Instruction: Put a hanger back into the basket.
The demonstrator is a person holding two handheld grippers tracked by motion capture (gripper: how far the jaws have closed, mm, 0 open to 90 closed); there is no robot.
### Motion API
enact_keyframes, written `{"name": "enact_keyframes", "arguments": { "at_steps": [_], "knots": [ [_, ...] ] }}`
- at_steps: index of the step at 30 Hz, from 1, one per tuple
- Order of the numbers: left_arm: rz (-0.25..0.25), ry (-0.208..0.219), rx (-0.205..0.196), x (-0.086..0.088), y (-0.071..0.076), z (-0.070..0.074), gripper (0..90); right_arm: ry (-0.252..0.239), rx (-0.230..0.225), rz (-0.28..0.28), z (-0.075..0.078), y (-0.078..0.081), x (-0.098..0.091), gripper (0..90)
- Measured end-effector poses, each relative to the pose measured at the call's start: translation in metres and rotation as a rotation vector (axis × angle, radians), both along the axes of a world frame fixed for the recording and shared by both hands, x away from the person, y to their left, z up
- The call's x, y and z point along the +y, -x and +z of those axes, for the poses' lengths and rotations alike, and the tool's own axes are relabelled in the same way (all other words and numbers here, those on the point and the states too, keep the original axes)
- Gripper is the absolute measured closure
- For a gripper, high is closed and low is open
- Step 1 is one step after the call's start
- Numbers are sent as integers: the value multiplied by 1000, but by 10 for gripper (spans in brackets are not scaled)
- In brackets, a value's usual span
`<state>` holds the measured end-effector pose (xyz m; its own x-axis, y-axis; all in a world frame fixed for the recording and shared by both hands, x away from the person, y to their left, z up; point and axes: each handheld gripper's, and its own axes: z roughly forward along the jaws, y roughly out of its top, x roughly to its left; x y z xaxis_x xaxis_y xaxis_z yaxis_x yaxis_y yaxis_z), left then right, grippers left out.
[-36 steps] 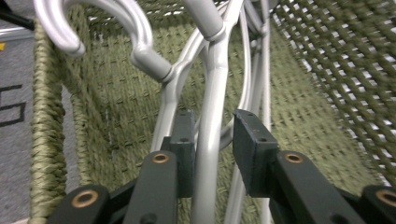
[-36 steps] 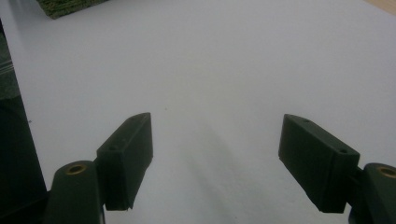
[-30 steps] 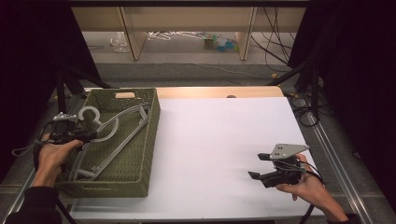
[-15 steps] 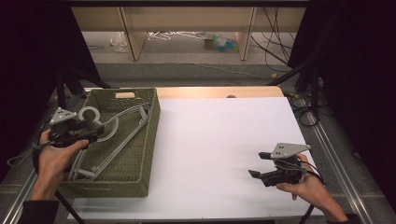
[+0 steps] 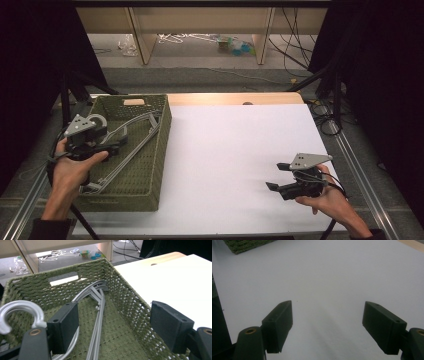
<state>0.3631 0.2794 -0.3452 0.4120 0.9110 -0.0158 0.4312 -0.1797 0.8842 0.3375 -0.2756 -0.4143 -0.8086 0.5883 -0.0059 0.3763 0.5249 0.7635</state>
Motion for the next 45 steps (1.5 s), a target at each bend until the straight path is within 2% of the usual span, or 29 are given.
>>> {"name": "enact_keyframes", "arguments": {
  "at_steps": [1, 6, 7, 9, 12, 13, 16, 18, 24, 26, 32, 34, 38, 39, 40, 43, 45],
  "knots": [
    [4, 12, 6, -2, 1, 0, 232, -1, -1, 0, 0, 0, 0, 250],
    [-43, 46, -4, -12, 4, 1, 229, -5, 1, 5, 0, 0, 0, 249],
    [-50, 62, -4, -18, 5, 0, 226, -5, -1, 5, 0, -1, 0, 249],
    [-69, 68, -7, -25, 7, 0, 222, -9, -5, -2, 0, 0, -1, 247],
    [-133, 47, -24, -45, 12, 0, 209, -9, -5, 5, 0, -1, 0, 234],
    [-133, 47, -24, -45, 12, 0, 205, -8, -12, -2, 0, 0, 0, 230],
    [-163, 49, -34, -61, 15, 1, 199, -15, -21, 2, 1, 0, -1, 218],
    [-206, 33, -55, -72, 17, 1, 198, -26, -20, -13, 1, 1, -1, 216],
    [-240, 32, -66, -88, 20, -2, 184, -33, -32, -26, 2, 1, -2, 187],
    [-249, 34, -62, -97, 23, -5, 173, -49, -32, -29, 1, 1, -2, 188],
    [-276, 30, -55, -110, 27, -13, 166, -47, -26, -24, -1, 1, -1, 181],
    [-279, 51, -43, -116, 30, -17, 166, -51, -22, -23, 0, 2, -1, 178],
    [-302, 32, -46, -126, 33, -22, 166, -66, -30, -20, 0, 3, -1, 177],
    [-301, 45, -35, -130, 35, -24, 166, -66, -30, -20, 0, 3, -1, 177],
    [-313, 40, -34, -133, 36, -26, 166, -66, -37, -21, -1, 3, -1, 176],
    [-345, 15, -49, -143, 40, -32, 166, -70, -27, -17, 0, 4, 0, 176],
    [-355, 18, -45, -149, 43, -36, 166, -71, -35, -9, 0, 5, 1, 176]
  ]
}}
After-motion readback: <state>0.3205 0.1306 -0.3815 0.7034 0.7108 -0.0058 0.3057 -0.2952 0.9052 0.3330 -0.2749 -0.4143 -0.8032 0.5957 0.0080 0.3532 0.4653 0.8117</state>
